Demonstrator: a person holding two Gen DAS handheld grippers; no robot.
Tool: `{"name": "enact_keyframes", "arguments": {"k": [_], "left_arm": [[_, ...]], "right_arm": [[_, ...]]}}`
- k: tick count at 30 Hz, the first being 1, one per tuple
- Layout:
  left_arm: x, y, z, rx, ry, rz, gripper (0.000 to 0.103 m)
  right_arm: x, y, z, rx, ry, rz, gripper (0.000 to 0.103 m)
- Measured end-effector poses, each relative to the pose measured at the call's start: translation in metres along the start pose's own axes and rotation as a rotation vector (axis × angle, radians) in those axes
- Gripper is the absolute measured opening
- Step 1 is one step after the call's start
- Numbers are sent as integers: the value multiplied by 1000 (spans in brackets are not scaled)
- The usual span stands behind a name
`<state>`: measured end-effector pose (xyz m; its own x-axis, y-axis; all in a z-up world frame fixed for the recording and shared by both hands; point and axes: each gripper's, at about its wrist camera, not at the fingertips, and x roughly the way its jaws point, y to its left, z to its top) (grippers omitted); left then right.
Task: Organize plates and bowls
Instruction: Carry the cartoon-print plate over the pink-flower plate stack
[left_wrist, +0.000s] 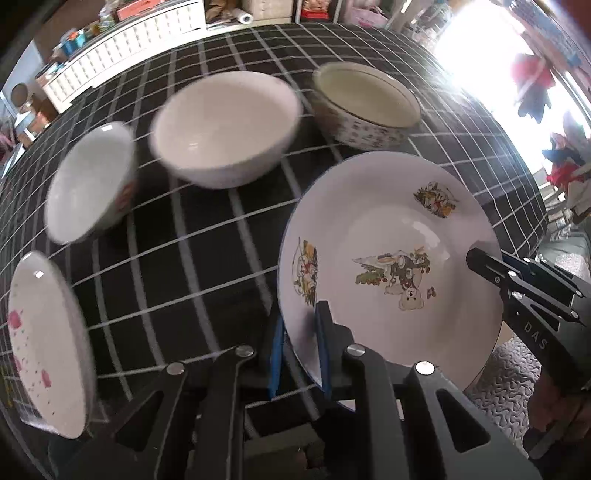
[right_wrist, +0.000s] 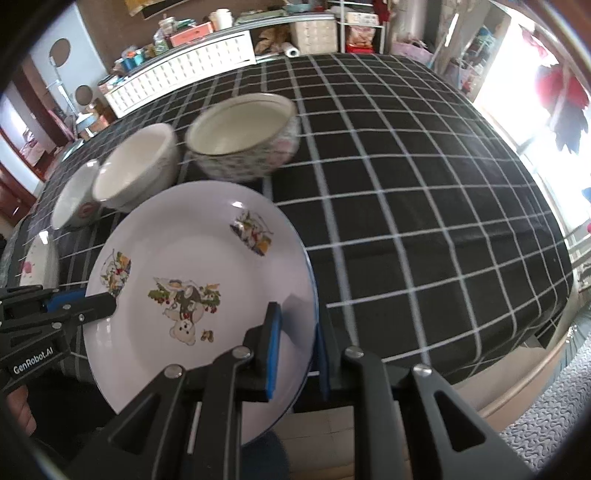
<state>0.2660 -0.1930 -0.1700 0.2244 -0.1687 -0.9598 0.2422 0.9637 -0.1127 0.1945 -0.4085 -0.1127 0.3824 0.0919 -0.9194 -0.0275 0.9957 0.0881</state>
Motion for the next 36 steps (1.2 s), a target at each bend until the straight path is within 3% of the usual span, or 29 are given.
{"name": "enact_keyframes", "arguments": {"k": [8, 18, 27, 36], "left_arm": [[-36, 55, -26, -76, -33, 21, 15], [-83, 130, -62, -165, -100, 105, 16], [-99, 192, -95, -269, -127, 132, 16], [-105, 241, -119, -318, -106, 154, 16]], "right_arm": [[-14, 55, 8, -68, -24, 45, 21], [-22, 137, 15, -178, -35, 116, 21], [-17, 208, 14, -267, -22, 141, 21], [3, 267, 10, -314, 22, 149, 21]]}}
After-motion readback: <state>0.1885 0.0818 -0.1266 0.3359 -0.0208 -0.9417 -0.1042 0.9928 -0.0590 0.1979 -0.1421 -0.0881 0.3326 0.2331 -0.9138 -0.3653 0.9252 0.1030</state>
